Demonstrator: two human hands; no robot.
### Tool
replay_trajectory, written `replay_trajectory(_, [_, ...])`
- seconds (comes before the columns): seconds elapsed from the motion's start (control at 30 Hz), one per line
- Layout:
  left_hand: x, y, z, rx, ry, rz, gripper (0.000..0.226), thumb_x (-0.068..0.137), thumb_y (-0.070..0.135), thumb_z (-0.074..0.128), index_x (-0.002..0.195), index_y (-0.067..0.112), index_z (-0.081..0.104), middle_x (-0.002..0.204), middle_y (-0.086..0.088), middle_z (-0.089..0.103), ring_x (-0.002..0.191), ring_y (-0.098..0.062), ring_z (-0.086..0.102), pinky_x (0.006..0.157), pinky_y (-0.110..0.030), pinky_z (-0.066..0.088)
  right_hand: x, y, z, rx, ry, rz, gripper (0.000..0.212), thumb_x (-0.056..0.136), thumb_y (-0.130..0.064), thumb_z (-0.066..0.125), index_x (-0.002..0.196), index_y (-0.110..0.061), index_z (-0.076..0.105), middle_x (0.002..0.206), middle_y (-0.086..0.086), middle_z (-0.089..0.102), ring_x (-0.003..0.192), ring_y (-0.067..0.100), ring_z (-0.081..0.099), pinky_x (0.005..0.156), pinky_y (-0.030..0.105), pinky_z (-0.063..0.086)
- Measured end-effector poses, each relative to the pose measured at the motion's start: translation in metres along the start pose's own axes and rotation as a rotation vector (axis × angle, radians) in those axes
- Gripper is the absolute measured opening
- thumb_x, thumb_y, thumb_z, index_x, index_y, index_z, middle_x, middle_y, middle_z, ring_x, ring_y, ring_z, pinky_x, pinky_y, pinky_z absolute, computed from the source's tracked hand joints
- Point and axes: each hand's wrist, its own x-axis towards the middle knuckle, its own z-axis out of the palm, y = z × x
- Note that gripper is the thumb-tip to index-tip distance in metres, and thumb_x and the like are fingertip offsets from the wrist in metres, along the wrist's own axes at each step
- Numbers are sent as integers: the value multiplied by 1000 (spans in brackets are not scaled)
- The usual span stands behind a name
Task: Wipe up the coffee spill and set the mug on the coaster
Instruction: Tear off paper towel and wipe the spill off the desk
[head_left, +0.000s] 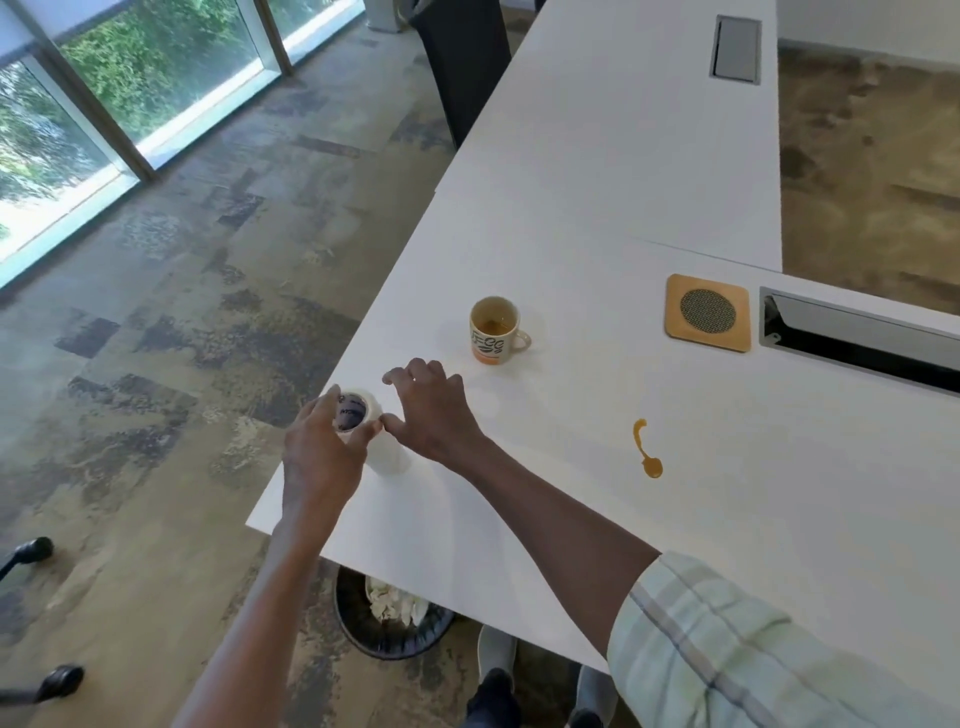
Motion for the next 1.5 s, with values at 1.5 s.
replay_trajectory(1.5, [-9, 6, 9, 277, -72, 109, 70, 80, 12, 64, 145, 26, 43, 142, -16, 49, 131, -42, 42, 100, -58, 42, -45, 62, -35, 448, -42, 197, 17, 84, -20, 68, 81, -4, 72, 99, 5, 69, 95, 23, 62, 84, 45, 50])
